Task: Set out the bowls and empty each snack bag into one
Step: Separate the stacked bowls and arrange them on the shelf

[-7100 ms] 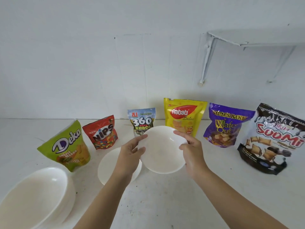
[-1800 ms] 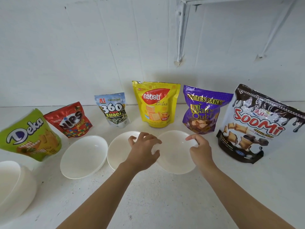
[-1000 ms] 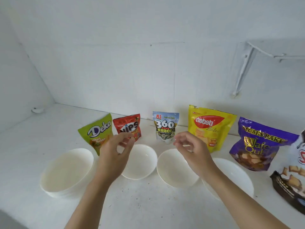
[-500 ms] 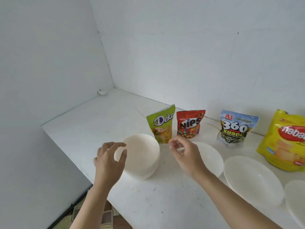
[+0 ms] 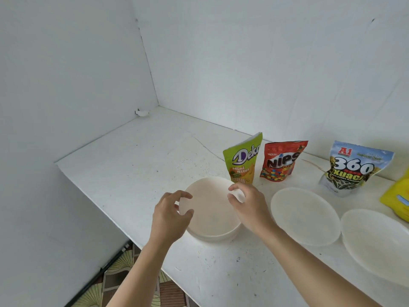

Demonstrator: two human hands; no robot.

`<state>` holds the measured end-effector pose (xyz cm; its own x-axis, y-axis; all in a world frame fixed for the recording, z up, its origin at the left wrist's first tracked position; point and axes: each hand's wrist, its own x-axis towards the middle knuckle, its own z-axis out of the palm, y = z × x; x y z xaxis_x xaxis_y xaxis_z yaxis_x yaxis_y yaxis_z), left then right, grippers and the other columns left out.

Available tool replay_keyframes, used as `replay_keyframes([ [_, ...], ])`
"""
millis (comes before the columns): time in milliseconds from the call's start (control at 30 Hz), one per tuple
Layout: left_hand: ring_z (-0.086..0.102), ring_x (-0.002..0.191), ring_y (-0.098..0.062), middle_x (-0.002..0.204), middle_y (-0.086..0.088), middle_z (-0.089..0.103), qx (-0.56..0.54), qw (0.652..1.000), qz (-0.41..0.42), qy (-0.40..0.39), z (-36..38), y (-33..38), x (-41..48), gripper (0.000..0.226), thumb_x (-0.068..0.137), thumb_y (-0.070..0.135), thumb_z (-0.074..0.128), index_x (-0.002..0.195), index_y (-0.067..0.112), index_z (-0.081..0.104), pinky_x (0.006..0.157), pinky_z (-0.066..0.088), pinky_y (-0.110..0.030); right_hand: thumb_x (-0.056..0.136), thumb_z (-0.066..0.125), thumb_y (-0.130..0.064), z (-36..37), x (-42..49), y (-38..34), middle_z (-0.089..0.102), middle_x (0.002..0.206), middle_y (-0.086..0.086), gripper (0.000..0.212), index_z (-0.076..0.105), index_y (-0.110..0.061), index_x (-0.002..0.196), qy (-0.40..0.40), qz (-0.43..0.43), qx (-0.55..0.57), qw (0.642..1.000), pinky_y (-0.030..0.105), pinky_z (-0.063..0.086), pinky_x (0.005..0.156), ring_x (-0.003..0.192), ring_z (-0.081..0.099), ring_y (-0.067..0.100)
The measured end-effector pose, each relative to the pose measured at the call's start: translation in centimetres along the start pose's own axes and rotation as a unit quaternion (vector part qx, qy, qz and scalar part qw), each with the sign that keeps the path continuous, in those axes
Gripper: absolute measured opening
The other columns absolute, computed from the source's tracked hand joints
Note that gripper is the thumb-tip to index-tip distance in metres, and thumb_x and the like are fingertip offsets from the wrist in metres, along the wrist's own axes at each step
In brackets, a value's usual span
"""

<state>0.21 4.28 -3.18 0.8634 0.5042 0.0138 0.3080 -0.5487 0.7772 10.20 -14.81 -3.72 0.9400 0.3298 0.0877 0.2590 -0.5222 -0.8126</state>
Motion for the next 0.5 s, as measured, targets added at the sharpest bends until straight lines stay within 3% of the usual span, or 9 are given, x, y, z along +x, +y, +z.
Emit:
replay_keyframes([
  [167,0.065,0.087,-0.019,0.105,0.006,0.06,0.016,0.999,0.02,-0.021,-0.3,-0.5,1.5,0.051,0.081,-0.007,0.06,0.112,0.033,0.069,0.077,0.054,-0.031,0.095,0.053,0.007,0.1,-0.1,-0.3,0.061,0.13,-0.001,0.038,0.067,-0.017,0.121,0.003,0.041,0.009,0.999,0.011,0.031,0.092,0.126,0.051,0.013],
  [267,0.062,0.083,-0.019,0.106,0.004,0.06,0.033,0.998,0.035,-0.031,-0.1,-0.8,2.3,0.051,0.084,-0.01,0.055,0.116,0.028,0.068,0.067,0.046,-0.016,0.092,0.047,0.014,0.2,0.1,-0.4,0.057,0.123,-0.003,0.042,0.062,-0.02,0.109,-0.017,0.044,0.002,0.999,0.008,0.036,0.077,0.124,0.049,0.013],
  [333,0.06,0.08,-0.019,0.106,0.004,0.06,0.032,0.998,0.041,-0.031,0.0,-0.9,2.4,0.051,0.085,-0.01,0.053,0.117,0.027,0.068,0.066,0.043,-0.015,0.091,0.045,0.016,0.2,0.2,-0.5,0.053,0.119,-0.006,0.042,0.059,-0.021,0.106,-0.021,0.043,-0.006,0.999,0.001,0.035,0.071,0.123,0.049,0.013],
  [500,0.053,0.071,-0.013,0.11,0.006,0.061,0.023,0.997,0.06,-0.042,-0.3,-1.1,2.8,0.054,0.088,-0.011,0.05,0.124,0.026,0.066,0.067,0.043,-0.021,0.091,0.042,0.016,-0.3,0.0,-1.1,0.055,0.136,0.003,0.044,0.059,-0.017,0.115,-0.034,0.042,-0.006,0.999,0.019,0.038,0.082,0.13,0.049,0.019],
])
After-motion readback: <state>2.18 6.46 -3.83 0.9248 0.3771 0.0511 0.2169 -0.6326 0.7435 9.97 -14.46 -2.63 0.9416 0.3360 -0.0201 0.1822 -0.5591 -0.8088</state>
